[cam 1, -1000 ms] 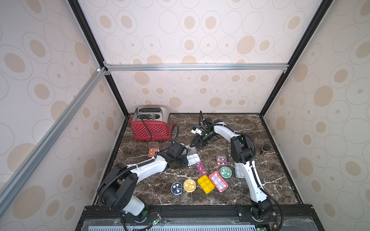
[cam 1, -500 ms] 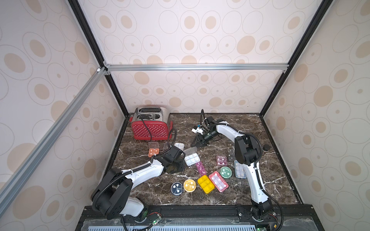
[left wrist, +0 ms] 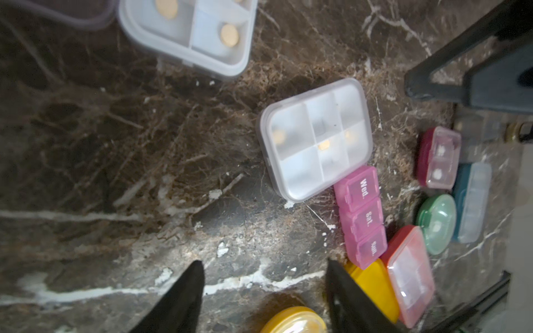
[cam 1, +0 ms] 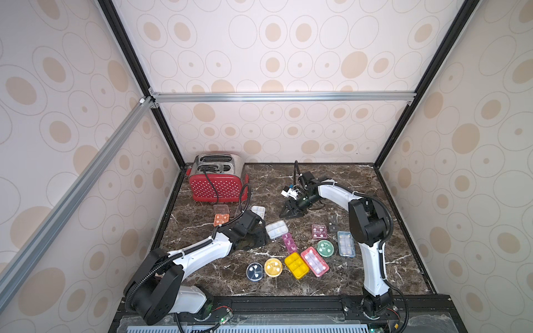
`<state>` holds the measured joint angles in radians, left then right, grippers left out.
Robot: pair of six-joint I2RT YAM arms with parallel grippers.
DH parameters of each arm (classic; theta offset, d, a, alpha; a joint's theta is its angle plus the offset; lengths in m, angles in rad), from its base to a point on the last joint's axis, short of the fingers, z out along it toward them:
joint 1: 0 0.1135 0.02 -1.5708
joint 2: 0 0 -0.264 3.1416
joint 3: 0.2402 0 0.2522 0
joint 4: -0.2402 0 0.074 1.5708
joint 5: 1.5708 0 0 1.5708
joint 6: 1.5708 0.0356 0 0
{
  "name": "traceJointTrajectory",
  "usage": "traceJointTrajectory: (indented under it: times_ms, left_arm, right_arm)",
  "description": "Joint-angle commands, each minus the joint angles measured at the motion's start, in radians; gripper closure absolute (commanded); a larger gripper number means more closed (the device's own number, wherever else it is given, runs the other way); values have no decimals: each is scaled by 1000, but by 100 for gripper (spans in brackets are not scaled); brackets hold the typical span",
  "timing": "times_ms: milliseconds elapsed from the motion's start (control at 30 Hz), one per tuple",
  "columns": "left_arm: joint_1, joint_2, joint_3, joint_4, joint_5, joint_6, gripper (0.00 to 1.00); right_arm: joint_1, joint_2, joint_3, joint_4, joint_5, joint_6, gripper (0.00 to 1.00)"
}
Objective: Close pillboxes
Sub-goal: Close the lid on the pillbox, then move the pillbox to the center of the board.
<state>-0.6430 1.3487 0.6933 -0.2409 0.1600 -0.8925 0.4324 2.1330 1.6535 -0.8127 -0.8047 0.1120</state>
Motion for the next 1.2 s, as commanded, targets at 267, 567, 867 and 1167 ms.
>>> traceJointTrajectory:
  times_ms: [267, 567, 867, 1167]
  left_arm:
    - [11, 175, 46, 157, -50, -85, 14]
    - [11, 250, 92, 133, -86, -76, 21]
    - [11, 306, 108, 132, -69, -74, 32]
    - [9, 364, 119, 143, -42, -84, 46]
  right_arm:
    - [112, -61, -84, 37, 467, 202, 43]
    - [167, -8, -31, -5, 538, 190, 42]
    - [196, 13, -31, -2, 544, 193, 47]
    - [208, 22, -41, -5, 569, 198, 54]
